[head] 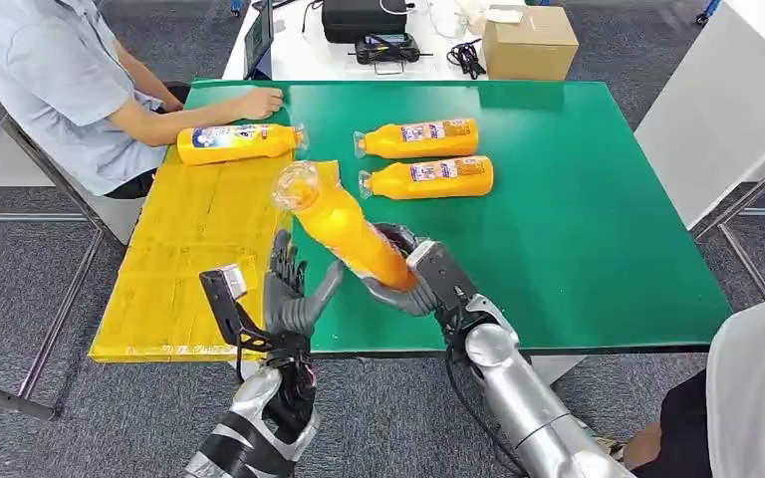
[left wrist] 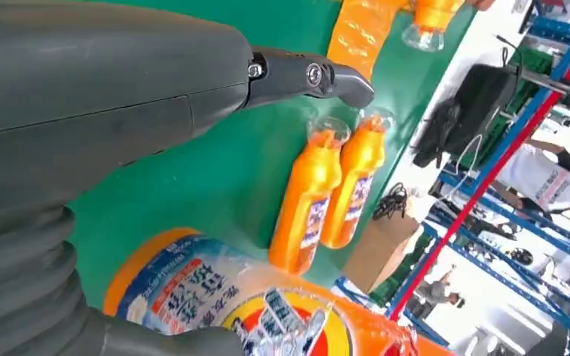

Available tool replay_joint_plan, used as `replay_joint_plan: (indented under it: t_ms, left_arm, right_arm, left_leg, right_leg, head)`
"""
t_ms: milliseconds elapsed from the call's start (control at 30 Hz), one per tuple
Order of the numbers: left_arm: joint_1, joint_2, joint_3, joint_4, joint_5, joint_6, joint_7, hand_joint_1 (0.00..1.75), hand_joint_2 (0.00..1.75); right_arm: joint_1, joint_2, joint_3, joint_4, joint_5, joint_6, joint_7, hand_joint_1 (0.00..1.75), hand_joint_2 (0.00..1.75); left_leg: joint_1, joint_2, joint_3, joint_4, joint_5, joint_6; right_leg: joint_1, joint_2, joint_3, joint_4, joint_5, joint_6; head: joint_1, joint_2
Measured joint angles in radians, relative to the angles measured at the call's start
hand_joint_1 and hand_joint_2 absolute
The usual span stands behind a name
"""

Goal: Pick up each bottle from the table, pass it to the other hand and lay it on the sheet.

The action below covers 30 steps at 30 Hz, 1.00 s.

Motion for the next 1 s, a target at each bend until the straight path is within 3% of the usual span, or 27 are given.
replay_joint_plan:
  t_ms: [1000]
  left_arm:
    - [0.062, 0.036, -0.092, -0.059, -0.04, -0.085, 0.008, 0.0, 1.75]
  right_arm:
    - [0.013, -0.048, -0.107, 0.018, 0.017, -0.033, -0.021, 1.75, 1.75]
  left_leg:
    - [0.0, 0.0, 0.0, 0.0, 0.0, 0.0]
  right_leg:
    - [0.0, 0.0, 0.0, 0.0, 0.0, 0.0]
  head:
    - [0.0, 0.0]
